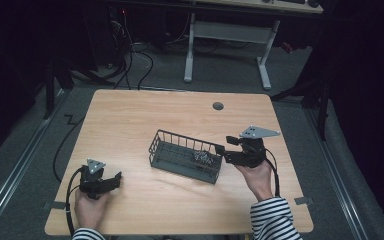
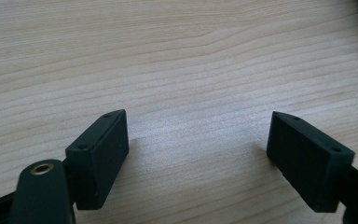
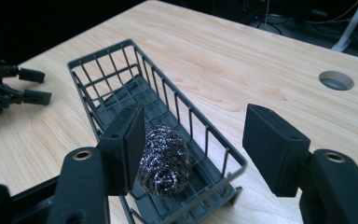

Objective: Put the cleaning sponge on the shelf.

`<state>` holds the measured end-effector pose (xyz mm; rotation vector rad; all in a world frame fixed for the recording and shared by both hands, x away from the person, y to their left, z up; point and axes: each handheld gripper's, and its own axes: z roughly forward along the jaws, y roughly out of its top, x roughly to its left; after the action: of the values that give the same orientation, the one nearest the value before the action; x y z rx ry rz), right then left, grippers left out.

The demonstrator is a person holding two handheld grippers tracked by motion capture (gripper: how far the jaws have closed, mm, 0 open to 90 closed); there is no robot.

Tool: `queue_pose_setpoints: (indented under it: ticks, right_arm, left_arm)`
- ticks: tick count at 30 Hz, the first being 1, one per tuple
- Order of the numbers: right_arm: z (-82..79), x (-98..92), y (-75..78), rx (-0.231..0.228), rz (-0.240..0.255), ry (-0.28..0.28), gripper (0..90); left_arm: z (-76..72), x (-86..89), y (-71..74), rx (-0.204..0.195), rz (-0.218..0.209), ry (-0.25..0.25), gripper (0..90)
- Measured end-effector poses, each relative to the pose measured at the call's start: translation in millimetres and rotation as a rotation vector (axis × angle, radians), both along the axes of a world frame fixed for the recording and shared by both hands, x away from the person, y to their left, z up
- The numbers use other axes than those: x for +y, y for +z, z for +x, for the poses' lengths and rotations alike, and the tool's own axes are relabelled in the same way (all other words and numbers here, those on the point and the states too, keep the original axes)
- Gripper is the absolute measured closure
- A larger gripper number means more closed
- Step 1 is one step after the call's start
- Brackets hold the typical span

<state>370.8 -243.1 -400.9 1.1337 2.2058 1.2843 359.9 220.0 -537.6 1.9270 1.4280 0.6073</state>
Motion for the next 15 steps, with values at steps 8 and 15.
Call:
queue_pose_setpoints:
  ticks: [8,15]
  right_arm:
    - [-12.6,-21.7,6.5,-0.024,0.013,-0.028,40.3]
    - [-23.6,-38.4,12.0,-0.056,0.03,-0.063,40.8]
  left_arm:
    - [0.3,0.1,0.0,0.001,-0.001,-0.003,21.0]
    - [0.4,0.1,0.1,0.001,-0.001,-0.001,21.2]
